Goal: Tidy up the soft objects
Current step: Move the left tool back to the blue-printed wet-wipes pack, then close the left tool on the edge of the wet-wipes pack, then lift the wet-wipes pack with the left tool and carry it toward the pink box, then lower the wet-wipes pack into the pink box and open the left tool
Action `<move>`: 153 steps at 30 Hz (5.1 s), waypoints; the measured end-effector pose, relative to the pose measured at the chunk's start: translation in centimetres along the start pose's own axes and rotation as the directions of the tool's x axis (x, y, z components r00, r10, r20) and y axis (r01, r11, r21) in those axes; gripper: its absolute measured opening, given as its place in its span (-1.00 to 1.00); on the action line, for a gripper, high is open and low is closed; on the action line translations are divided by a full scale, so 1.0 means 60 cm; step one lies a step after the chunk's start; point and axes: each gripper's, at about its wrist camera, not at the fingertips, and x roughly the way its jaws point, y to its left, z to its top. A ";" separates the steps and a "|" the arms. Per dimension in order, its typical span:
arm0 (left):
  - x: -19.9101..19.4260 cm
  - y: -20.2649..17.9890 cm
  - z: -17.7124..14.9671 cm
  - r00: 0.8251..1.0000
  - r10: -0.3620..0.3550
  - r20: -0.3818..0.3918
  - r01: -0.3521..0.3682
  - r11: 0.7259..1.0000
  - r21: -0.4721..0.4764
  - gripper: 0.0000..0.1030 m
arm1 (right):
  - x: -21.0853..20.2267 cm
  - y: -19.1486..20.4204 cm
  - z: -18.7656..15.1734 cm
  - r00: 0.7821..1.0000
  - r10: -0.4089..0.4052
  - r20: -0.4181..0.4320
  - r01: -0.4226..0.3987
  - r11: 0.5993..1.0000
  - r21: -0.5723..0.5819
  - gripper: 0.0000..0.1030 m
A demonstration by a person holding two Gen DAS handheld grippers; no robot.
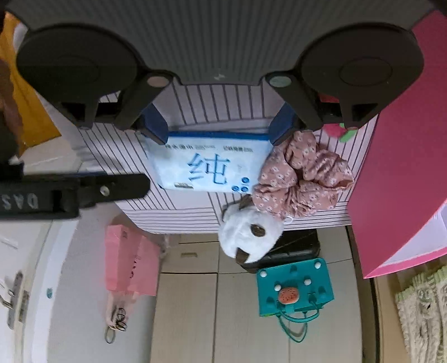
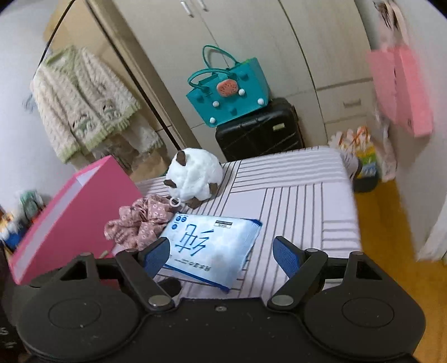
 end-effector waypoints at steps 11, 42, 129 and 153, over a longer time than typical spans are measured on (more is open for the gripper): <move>0.034 0.032 0.009 0.999 -0.022 -0.026 0.019 0.996 -0.092 0.16 | 0.024 -0.005 -0.003 1.000 0.023 -0.017 -0.021 0.997 0.067 0.31; 0.058 0.065 0.021 0.997 -0.065 -0.032 0.056 0.969 -0.240 -0.47 | 0.037 0.007 -0.031 0.997 -0.074 -0.025 0.072 0.994 -0.078 -0.31; -0.380 0.256 0.121 0.982 -0.185 0.032 0.183 0.982 0.054 -0.36 | -0.121 0.429 0.046 0.981 0.142 -0.129 -0.191 0.802 -0.567 0.20; -0.227 0.440 0.133 0.943 -0.039 -0.331 0.023 0.998 -0.051 -0.36 | 0.096 0.514 0.038 0.879 0.097 -0.467 -0.380 0.734 -0.563 -0.33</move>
